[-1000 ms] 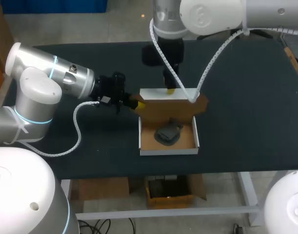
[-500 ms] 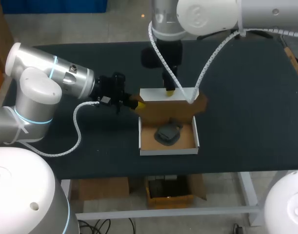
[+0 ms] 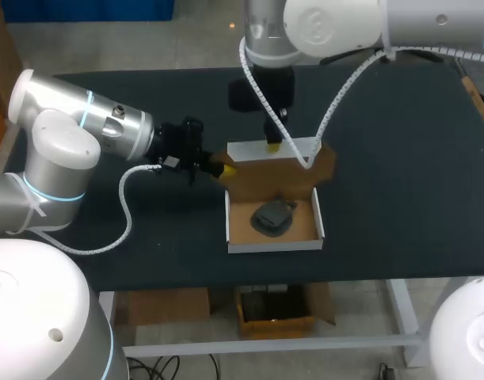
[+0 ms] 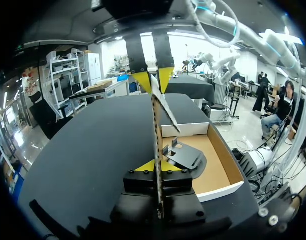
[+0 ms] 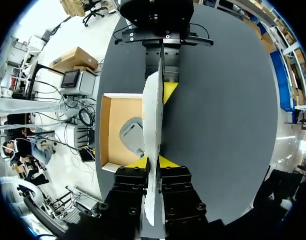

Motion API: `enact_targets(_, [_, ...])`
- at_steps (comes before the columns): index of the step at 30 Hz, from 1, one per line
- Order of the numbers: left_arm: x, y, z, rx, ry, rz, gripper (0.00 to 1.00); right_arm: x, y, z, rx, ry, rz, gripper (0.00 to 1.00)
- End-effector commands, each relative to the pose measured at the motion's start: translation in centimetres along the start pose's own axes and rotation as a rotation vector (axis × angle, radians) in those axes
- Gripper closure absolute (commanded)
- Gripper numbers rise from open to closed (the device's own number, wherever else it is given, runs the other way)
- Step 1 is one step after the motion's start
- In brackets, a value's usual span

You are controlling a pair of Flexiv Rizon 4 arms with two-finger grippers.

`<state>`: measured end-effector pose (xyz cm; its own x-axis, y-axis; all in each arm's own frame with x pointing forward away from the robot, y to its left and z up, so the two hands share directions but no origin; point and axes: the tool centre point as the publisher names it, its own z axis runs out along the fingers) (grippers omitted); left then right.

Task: Assemble the packaging by folding the flat box into shape, placing the metal phone stand inside, and closing the box properly

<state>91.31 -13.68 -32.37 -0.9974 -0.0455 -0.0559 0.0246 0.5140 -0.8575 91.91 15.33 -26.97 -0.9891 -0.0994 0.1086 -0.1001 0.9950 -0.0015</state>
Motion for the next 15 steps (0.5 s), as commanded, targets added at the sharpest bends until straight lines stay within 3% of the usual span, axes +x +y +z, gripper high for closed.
enact_targets(1, [0.0, -0.1, 0.0, 0.000, 0.002, 0.001, 1.00, -0.1, 0.1, 0.1, 0.004, -0.006, 0.007, 1.00])
enact_targets(8, [0.0, -0.1, 0.0, 0.000, 0.002, 0.001, 1.00, 0.2, 0.0, -0.2, -0.004, -0.010, 0.007, 1.00])
enact_targets(9, [0.0, -0.1, 0.0, 0.000, 0.002, 0.001, 1.00, 0.2, -0.1, -0.3, -0.008, -0.010, 0.006, 0.71])
enact_targets(10, [0.0, -0.1, 0.0, 0.000, 0.002, 0.001, 1.00, 0.3, -0.1, -0.4, -0.010, -0.011, 0.005, 0.51])
enact_targets(11, [0.0, -0.1, 0.0, 0.000, 0.002, 0.001, 1.00, 0.3, -0.2, -0.5, -0.014, -0.012, 0.004, 0.14])
enact_targets(12, [0.0, -0.1, 0.0, 0.000, 0.002, 0.001, 1.00, 0.3, -0.2, -0.6, -0.020, -0.012, 0.001, 0.00])
enact_targets(15, [0.0, -0.1, 0.0, 0.000, 0.002, 0.001, 1.00, 0.4, -0.6, -1.3, -0.045, -0.012, -0.006, 0.00])
